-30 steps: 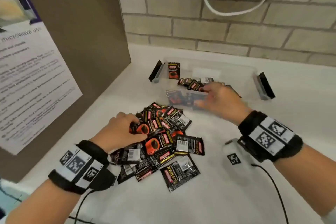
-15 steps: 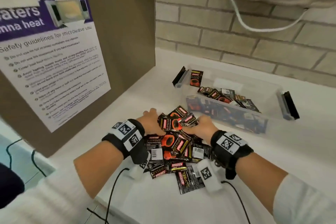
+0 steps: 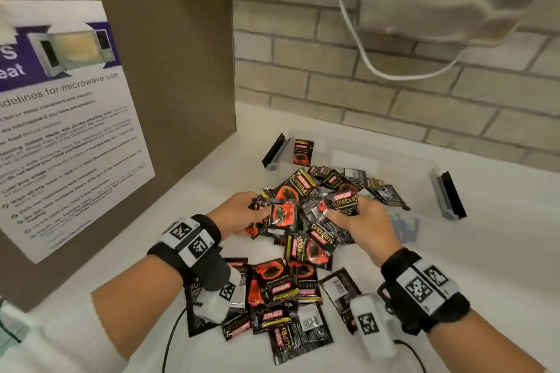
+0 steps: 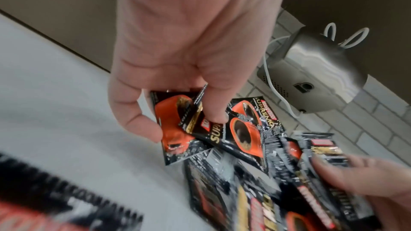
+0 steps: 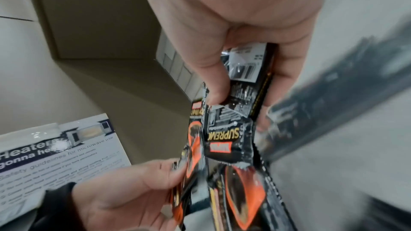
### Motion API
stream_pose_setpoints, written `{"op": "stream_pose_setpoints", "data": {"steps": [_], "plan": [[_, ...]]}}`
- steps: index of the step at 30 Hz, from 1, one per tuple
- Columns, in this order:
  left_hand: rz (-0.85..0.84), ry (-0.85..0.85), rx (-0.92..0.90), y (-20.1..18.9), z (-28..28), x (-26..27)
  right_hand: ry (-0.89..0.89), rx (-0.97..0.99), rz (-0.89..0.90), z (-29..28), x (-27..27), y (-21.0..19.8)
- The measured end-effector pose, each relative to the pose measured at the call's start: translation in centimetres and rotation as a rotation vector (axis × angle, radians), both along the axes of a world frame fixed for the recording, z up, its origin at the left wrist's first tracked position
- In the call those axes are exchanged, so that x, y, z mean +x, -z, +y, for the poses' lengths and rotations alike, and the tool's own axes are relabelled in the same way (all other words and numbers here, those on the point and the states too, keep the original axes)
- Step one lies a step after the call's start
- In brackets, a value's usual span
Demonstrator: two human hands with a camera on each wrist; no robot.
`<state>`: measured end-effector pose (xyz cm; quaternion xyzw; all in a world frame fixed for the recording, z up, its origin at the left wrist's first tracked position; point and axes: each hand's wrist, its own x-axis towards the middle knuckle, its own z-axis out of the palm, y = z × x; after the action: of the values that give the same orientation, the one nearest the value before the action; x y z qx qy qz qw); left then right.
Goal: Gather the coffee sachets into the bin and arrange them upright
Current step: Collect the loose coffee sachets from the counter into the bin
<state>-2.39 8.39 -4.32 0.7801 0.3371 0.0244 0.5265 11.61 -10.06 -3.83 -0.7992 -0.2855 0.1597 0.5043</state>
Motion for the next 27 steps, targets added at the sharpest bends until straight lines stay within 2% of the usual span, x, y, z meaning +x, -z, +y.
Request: {"op": "stream_pose_setpoints", "data": {"steps": [4, 8, 11, 13, 15, 17, 18, 19, 22, 24, 27], "plan": [[0.022, 0.007, 0.017, 0.1, 1.1, 0.3, 0.19, 0.092, -0.21, -1.7, 2.3, -3.7], [0.037, 0.086, 0.056, -0.4, 1.1, 1.1, 0.384, 0.242, -0.213, -2.3, 5.7, -6.3], [0.002, 0.165, 0.094, -1.6, 0.9, 2.1, 0.496, 0.265, -0.108, -1.7, 8.9, -5.8], [-0.031, 0.185, 0.101, -2.8, 0.6, 2.8, 0.48, 0.094, -0.038, -1.4, 10.8, -4.5], [-0.071, 0.223, 0.105, -4.0, 0.2, 3.9, 0.338, -0.212, 0.001, -1.4, 12.3, -2.6], [-0.101, 0.269, 0.115, -5.3, -0.5, 5.3, 0.262, -0.482, -0.015, -1.7, 12.7, -1.4], [-0.11, 0.285, 0.122, -5.8, -0.8, 6.3, 0.27, -0.528, -0.056, -2.0, 12.9, -1.0], [-0.119, 0.296, 0.133, -6.2, -1.2, 7.4, 0.309, -0.506, -0.092, -2.2, 12.9, -0.9], [-0.122, 0.302, 0.173, -7.1, -2.4, 11.1, 0.425, -0.259, -0.194, -2.9, 12.3, -1.0], [-0.108, 0.285, 0.216, -7.5, -3.2, 13.4, 0.439, -0.117, -0.238, -3.4, 11.8, -0.8], [-0.087, 0.302, 0.162, -7.5, -3.7, 15.6, 0.425, 0.013, -0.25, -4.3, 10.5, -0.8]]}}
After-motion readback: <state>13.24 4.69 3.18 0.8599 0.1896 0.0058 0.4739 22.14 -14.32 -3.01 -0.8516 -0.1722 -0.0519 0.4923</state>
